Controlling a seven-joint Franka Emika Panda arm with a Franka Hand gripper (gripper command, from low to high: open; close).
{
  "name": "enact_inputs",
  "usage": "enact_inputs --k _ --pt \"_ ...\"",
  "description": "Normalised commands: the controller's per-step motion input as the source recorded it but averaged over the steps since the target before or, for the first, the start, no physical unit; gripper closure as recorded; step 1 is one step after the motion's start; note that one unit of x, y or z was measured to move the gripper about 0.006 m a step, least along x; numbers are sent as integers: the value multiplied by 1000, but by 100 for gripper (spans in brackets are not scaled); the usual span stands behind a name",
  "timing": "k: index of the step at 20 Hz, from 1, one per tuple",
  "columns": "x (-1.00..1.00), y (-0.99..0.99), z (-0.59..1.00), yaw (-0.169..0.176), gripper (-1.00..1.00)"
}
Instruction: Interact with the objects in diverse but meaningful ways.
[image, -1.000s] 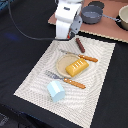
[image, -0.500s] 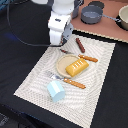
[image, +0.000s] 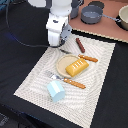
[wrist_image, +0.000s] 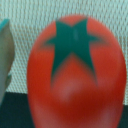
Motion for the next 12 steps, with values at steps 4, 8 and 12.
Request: enact_inputs --k 4,8,12 --pt "46 -9 851 -6 -100" --pt "336 -141 1000 -4 -100" --pt "604 -447 1000 -9 -100"
